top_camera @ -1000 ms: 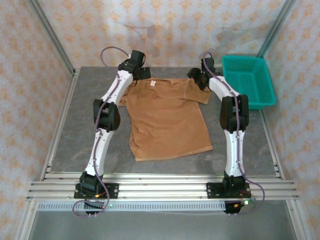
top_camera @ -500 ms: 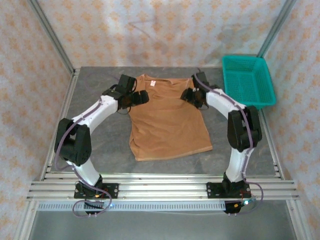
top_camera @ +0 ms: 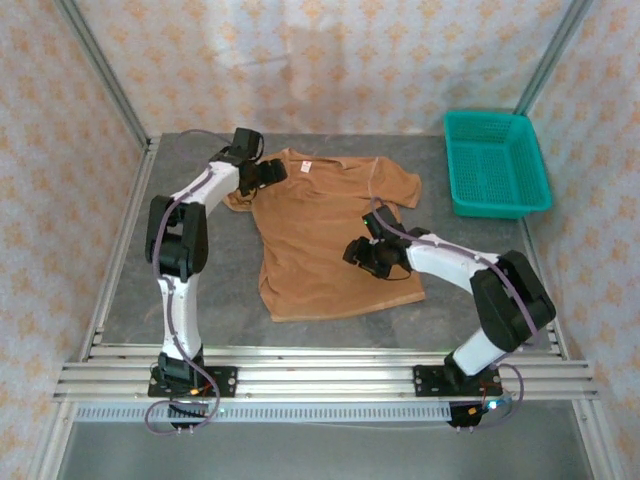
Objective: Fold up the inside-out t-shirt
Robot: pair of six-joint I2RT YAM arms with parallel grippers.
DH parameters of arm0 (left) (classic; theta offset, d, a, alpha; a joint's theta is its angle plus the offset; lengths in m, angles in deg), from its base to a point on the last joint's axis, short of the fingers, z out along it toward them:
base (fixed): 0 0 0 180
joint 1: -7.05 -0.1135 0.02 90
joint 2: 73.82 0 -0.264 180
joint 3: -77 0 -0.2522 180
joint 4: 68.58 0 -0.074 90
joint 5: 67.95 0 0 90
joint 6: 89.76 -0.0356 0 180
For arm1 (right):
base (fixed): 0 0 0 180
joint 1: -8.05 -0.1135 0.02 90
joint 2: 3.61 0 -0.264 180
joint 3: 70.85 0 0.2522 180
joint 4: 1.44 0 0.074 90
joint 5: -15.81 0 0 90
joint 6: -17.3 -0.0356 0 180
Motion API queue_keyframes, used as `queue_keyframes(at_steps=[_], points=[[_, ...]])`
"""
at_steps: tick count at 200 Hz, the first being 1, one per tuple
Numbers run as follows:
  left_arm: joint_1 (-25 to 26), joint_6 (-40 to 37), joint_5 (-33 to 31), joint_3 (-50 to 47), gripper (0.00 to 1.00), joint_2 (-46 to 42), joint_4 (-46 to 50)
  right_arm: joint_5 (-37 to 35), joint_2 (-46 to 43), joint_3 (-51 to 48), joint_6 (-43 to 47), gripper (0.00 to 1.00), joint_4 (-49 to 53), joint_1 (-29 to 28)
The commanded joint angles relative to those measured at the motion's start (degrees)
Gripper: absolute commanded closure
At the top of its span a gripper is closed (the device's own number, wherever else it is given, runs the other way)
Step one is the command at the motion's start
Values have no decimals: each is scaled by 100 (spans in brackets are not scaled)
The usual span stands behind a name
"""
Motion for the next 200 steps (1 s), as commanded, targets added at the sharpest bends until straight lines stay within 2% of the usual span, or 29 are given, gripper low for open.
queue_keyframes(at_steps=[1,48,88,122,137,158,167,181,200], points=[[-251,85,53,312,14,364,430,-291,158,-115,-98,45,-141,31],[-849,544,129,326,15,908,290,-583,308,-233,50,45,199,156],[-1471,525,-434,347,15,632,505,-751,241,-544,134,46,349,427],[-1434,-21,-734,1181,15,538,1067,-564,395,-364,161,46,369,406],[-1203,-451,-1321,1433,15,327,1309,-502,399,-160,203,46,525,372],[-653,-1048,-2761,1381,13,-162,1554,-560,184,172,360,45,808,353],[-418,-1079,-3130,1217,13,-409,1623,-638,123,384,522,44,953,378],[-162,-864,-2760,704,13,-845,1502,-852,190,814,789,43,1123,510],[78,-218,-1518,-421,16,-1427,831,-1112,574,1417,1081,43,1089,795]])
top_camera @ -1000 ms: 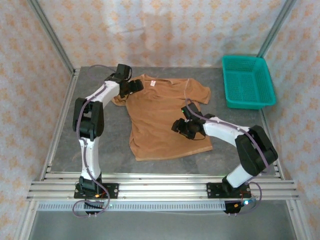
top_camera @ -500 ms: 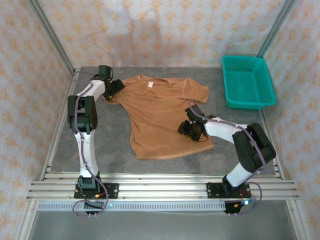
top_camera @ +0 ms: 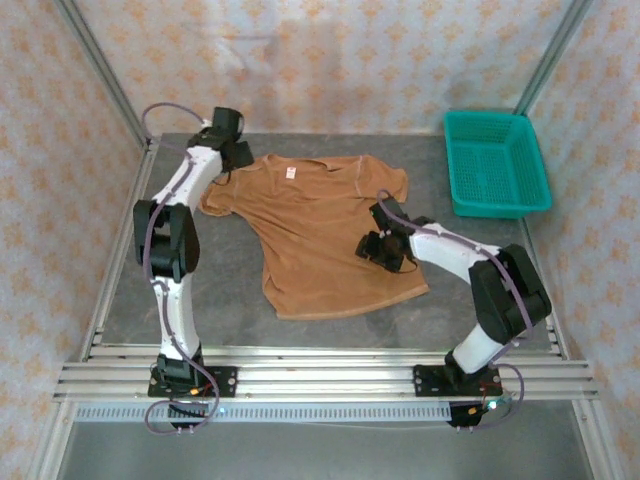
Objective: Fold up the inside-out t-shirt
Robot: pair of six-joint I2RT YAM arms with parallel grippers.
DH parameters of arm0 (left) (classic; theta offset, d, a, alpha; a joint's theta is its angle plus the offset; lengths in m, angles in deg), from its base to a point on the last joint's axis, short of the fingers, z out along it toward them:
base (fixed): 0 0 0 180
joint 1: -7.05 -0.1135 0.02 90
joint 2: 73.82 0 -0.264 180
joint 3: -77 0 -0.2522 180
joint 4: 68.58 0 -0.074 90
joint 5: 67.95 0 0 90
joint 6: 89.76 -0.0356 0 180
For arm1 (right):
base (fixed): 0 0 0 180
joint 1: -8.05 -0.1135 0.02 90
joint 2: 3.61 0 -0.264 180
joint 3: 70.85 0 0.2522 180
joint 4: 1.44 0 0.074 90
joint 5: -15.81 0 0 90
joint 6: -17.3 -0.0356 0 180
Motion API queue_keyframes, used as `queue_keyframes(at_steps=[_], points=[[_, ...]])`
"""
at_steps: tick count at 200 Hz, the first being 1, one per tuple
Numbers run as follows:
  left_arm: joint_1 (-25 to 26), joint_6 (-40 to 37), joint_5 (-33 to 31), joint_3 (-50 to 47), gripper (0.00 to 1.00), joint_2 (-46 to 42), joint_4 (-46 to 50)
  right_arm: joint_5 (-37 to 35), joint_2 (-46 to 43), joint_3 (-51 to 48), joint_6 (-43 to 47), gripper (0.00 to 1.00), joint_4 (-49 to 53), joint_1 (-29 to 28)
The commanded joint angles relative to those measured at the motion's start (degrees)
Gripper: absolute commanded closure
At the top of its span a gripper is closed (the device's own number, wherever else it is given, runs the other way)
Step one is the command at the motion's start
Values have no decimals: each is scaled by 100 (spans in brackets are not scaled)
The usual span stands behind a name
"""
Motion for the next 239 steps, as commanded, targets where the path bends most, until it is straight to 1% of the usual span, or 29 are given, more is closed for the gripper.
queue_keyframes(at_steps=[1,10,12,15,30,44,69,90,105,116,123,132,147,175,192,221,239], points=[[253,412,681,-1066,16,-804,-287,-575,349,781,548,43,188,337],[366,716,1176,-1769,19,-1109,-731,-649,640,1119,645,44,98,503],[394,774,1255,-1804,19,-1176,-875,-662,741,1229,663,44,42,553],[440,980,1351,-2050,20,-1295,-976,-675,801,1303,684,44,4,581],[751,1368,1721,-3061,22,-1716,-1830,-723,1430,1989,834,45,-226,741],[1065,1538,1857,-3606,22,-1956,-2161,-840,2163,2925,960,45,-81,836],[1598,1707,2065,-4054,23,-2047,-2459,-1154,3514,4808,976,44,554,993],[1952,1790,2105,-4161,23,-1906,-2595,-1174,4498,6164,949,44,955,1119],[2034,1999,2304,-4250,24,-1651,-2833,-1026,5269,7293,953,44,1419,1157],[2043,2122,2482,-4343,24,-1463,-2964,-891,5720,7916,912,45,1697,1191],[2043,2130,2489,-4405,25,-1378,-2928,-782,6022,8302,825,45,1869,1230],[2019,2080,2387,-4485,26,-1322,-2748,-629,6254,8553,666,46,1939,1316],[1901,1916,2234,-4653,26,-1344,-2417,-499,6391,8540,382,46,1807,1475],[1418,1655,2134,-5165,26,-1632,-2180,-506,6387,8344,68,46,1511,1825],[1207,1479,1983,-5206,26,-1774,-1949,-475,6395,8413,36,46,1420,1977],[1194,1321,1936,-4833,27,-1888,-1637,-235,6370,8926,172,47,1587,2055],[1330,1303,1888,-4563,27,-2059,-1494,0,6115,9185,334,46,1813,2052]])
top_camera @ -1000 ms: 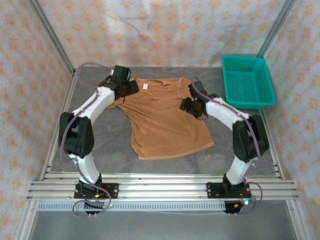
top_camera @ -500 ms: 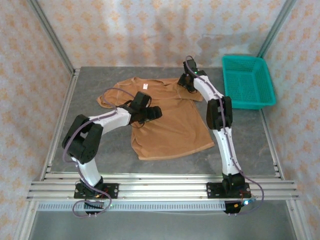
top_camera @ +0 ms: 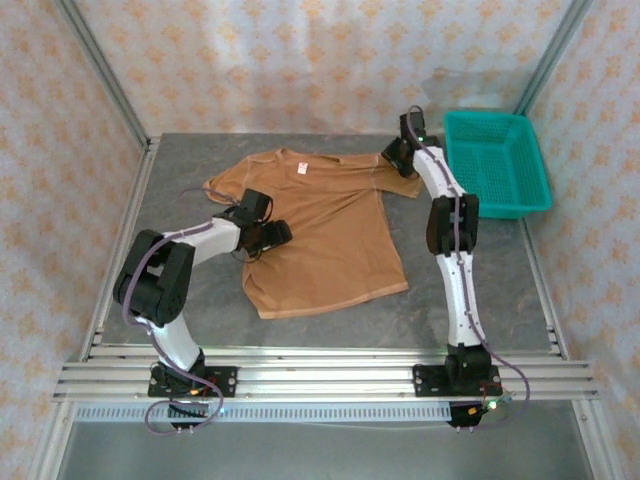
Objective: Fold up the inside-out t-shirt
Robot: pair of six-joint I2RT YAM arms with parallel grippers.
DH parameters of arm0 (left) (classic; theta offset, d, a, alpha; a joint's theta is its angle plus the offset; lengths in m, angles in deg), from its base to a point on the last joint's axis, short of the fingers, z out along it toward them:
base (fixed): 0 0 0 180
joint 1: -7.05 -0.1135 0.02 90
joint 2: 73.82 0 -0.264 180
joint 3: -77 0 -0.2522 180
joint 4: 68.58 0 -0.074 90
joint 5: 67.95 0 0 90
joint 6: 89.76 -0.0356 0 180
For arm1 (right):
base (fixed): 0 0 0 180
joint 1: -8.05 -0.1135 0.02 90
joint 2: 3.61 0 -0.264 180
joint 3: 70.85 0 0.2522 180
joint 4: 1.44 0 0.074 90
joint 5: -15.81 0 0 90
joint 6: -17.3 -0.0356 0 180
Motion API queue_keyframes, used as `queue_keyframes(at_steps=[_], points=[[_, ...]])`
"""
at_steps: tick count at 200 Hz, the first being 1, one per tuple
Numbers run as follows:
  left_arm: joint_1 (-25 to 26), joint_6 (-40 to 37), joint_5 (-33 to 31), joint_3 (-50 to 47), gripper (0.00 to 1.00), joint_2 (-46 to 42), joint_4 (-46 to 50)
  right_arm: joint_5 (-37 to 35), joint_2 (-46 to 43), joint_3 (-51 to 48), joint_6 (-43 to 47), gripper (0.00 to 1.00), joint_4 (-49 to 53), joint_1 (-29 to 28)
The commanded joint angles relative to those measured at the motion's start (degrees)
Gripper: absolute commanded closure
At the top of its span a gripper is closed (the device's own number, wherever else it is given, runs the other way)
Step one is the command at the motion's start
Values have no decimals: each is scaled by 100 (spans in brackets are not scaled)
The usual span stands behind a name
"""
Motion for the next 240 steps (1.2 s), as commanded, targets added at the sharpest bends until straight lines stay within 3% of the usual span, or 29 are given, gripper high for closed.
queue_keyframes(at_steps=[1,36,52,86,133,180,205,240], points=[[172,-205,-257,317,27,-236,740,238,-150,384,163,46,525,-9],[763,-326,-602,804,26,-754,1204,405,-1520,-707,633,44,1040,-210],[916,-169,-564,715,26,-1029,1149,284,-2540,-2226,827,44,891,-461],[943,172,-622,166,26,-1579,968,72,-4993,-6100,808,53,-512,-901],[942,320,-830,-512,26,-2103,780,-151,-7024,-8967,410,60,-961,-1926],[921,428,-1004,-805,25,-2105,729,-609,-8063,-10277,-186,71,-1285,-2955],[921,517,-968,-896,26,-2097,639,-780,-7886,-10320,-213,76,-1257,-3225],[917,621,-1045,-974,26,-2214,634,-819,-7410,-10335,-338,74,-1391,-3524]])
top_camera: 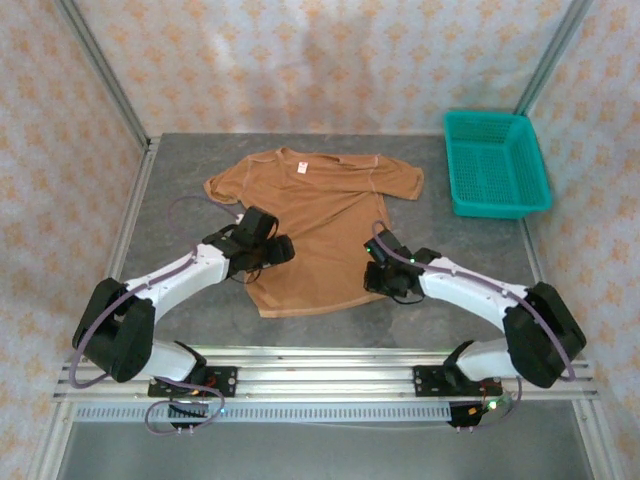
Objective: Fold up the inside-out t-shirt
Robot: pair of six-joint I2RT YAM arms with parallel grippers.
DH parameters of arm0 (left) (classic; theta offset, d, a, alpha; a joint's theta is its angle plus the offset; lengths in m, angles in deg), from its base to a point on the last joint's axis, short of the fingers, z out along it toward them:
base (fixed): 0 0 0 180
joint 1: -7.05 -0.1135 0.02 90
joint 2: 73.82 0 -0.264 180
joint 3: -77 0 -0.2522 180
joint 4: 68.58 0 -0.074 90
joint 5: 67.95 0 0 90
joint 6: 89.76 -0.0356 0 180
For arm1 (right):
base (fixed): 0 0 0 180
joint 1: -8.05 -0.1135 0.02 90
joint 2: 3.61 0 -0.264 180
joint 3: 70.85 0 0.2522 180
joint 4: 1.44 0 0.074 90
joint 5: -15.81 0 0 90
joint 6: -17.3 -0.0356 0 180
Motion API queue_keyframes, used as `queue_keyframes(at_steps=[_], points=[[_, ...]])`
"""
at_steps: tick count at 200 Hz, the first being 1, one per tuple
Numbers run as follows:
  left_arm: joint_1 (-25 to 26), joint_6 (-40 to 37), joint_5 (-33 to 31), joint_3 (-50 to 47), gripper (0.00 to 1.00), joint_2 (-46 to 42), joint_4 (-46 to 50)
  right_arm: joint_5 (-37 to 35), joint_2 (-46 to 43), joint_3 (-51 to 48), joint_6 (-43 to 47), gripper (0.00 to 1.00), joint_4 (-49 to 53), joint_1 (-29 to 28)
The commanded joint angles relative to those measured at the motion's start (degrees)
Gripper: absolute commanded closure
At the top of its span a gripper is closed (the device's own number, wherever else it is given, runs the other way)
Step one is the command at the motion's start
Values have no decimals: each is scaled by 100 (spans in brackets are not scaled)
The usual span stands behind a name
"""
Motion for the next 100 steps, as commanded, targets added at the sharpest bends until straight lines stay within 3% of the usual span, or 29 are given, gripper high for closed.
queue_keyframes(at_steps=[1,28,100], points=[[-41,171,-264,-127,26,-217,-131,-297,295,-62,-181,74,-186,-215],[-38,225,-221,-155,26,-227,-191,-439,530,31,-239,69,-136,-422],[-44,217,-238,-188,26,-205,-207,-543,384,-130,-470,69,101,-537]])
